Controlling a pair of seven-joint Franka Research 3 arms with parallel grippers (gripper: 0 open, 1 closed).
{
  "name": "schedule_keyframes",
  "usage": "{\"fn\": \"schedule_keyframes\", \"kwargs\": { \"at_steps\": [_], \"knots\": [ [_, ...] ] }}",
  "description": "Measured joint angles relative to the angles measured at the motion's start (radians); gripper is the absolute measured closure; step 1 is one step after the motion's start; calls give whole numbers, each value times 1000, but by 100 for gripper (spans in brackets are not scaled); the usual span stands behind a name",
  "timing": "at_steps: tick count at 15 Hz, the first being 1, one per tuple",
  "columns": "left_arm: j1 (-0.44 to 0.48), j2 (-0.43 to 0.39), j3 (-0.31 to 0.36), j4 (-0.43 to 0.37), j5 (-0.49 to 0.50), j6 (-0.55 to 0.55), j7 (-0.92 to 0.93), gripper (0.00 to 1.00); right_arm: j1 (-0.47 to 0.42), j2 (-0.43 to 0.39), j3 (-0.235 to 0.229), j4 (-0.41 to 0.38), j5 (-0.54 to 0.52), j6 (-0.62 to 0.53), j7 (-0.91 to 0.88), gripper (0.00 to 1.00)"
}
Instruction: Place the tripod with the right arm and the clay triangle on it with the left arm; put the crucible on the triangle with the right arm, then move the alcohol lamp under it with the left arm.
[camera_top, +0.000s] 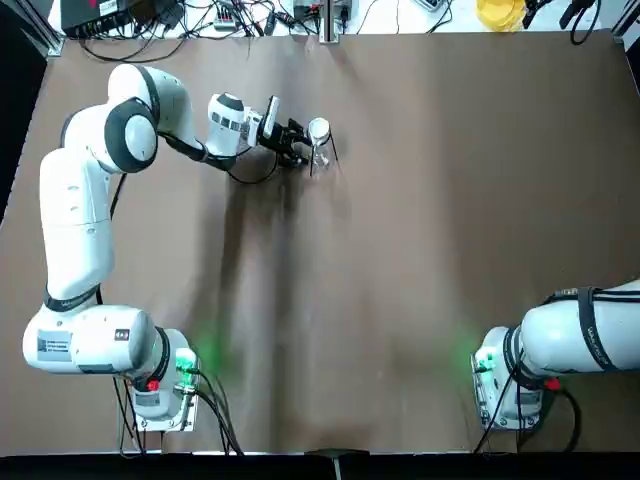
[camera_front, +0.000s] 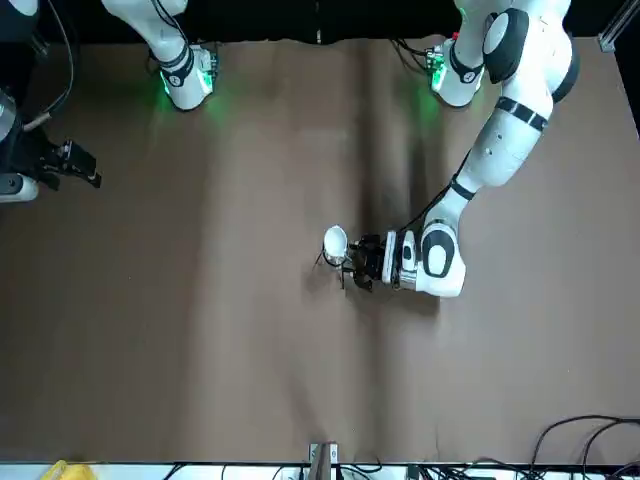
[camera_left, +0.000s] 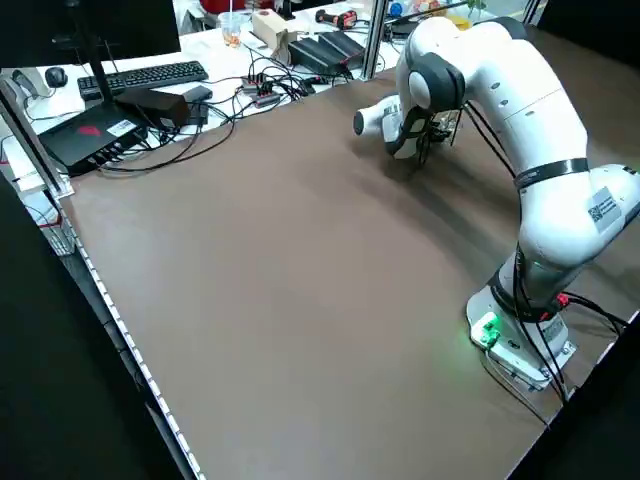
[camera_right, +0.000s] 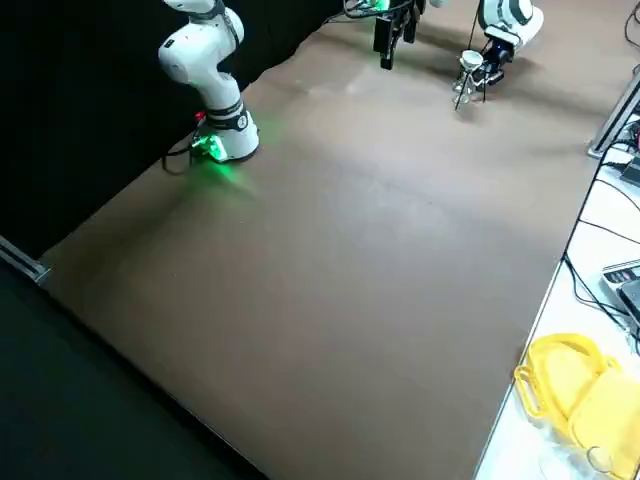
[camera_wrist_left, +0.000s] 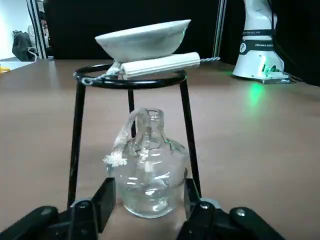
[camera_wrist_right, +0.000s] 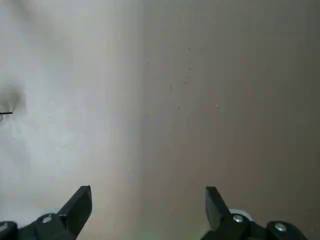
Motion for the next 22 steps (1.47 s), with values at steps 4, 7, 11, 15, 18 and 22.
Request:
{"fn": "schedule_keyframes", "kwargs": {
  "at_steps": [4,7,11,15,18,22],
  "knots": [
    [24,-3,2,7,-1,0,0,30,0,0,0,0,0,0,0,0],
    [94,-36,2,11,14,-13,-17,4,0,0,0,0,0,0,0,0],
    [195,-127,-1,17,167,-39,-245,0,0,0,1,0,0,0,-1,0],
    [222,-228,-9,47,353,-52,-556,0,0,0,2,0,0,0,-1,0],
    [218,-306,-12,70,466,-72,-809,0,0,0,2,-1,0,0,-2,0],
    [218,-459,-12,71,665,-112,-1230,0,0,0,2,-1,0,0,-2,0]
  ]
}}
